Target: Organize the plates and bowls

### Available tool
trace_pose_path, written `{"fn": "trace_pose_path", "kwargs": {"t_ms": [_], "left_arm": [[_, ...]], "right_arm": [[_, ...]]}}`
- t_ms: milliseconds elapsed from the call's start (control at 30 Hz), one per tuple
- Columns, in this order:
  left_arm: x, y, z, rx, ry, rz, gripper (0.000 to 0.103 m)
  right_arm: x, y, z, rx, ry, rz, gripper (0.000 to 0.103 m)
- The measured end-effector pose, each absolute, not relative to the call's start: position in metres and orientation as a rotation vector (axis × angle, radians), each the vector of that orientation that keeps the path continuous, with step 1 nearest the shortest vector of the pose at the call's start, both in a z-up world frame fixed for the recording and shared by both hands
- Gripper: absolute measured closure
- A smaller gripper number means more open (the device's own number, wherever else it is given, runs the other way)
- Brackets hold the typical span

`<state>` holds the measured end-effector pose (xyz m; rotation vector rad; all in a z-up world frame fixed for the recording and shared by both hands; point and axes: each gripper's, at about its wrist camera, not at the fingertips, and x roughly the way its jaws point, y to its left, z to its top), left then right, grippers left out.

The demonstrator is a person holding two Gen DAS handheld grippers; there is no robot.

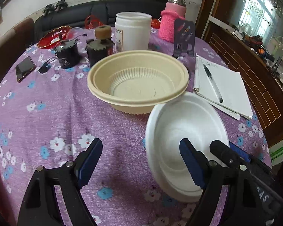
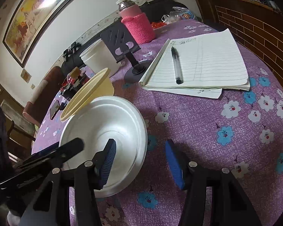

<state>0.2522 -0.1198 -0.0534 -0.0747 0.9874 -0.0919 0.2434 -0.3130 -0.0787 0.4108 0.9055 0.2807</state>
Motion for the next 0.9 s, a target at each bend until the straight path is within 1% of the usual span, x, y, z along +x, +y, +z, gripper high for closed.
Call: {"fn": "trace_pose_path", "kwargs": {"t_ms": [33,67,100,133,167,233,267,300,467,500,667,733,833,900], "left_arm": [[0.252,-0.122,-0.054,-0.073,0.993,-0.091,0.028],[0.252,-0.124,-0.055,-0.071,1.000,-0.095,0.031],[0.252,-0.125,-0.056,-0.068,1.007,-0.099,0.033],[0.251,-0.125,-0.056,-0.065,1.009,-0.105,0.034],[0.249,-0.126,-0.056,-0.061,1.006,-0.114,0.036],[0.247,-0.126,-0.054,-0.044,1.003,-0.126,0.049],[0.246,-0.126,-0.053,-0.041,1.006,-0.131,0.053],[0.244,-0.124,-0.053,-0.040,1.011,-0.129,0.055],[0.226,-0.098,-0.044,-0.090,1.007,-0.113,0.055],[0.221,-0.091,-0.044,-0.110,1.009,-0.117,0.053],[0.208,-0.068,-0.048,-0.141,1.036,-0.097,0.053],[0.202,-0.058,-0.046,-0.162,1.034,-0.087,0.053],[0.189,-0.041,-0.037,-0.197,1.014,-0.068,0.053],[0.175,-0.028,-0.027,-0.202,0.983,-0.037,0.053]], "right_arm": [[0.244,-0.311,-0.079,0.409,0.908,0.288,0.050],[0.244,-0.309,-0.080,0.409,0.912,0.297,0.053],[0.244,-0.308,-0.080,0.412,0.913,0.304,0.060],[0.243,-0.307,-0.081,0.419,0.913,0.315,0.063],[0.242,-0.305,-0.080,0.423,0.912,0.326,0.071],[0.238,-0.299,-0.076,0.410,0.897,0.354,0.072],[0.236,-0.295,-0.074,0.405,0.888,0.376,0.076],[0.234,-0.292,-0.071,0.398,0.882,0.390,0.076],[0.227,-0.273,-0.066,0.348,0.876,0.483,0.075],[0.227,-0.270,-0.067,0.349,0.884,0.502,0.075],[0.226,-0.260,-0.071,0.323,0.907,0.511,0.075],[0.227,-0.263,-0.072,0.343,0.906,0.509,0.073],[0.229,-0.269,-0.071,0.366,0.895,0.486,0.067],[0.229,-0.275,-0.070,0.375,0.880,0.460,0.066]]}}
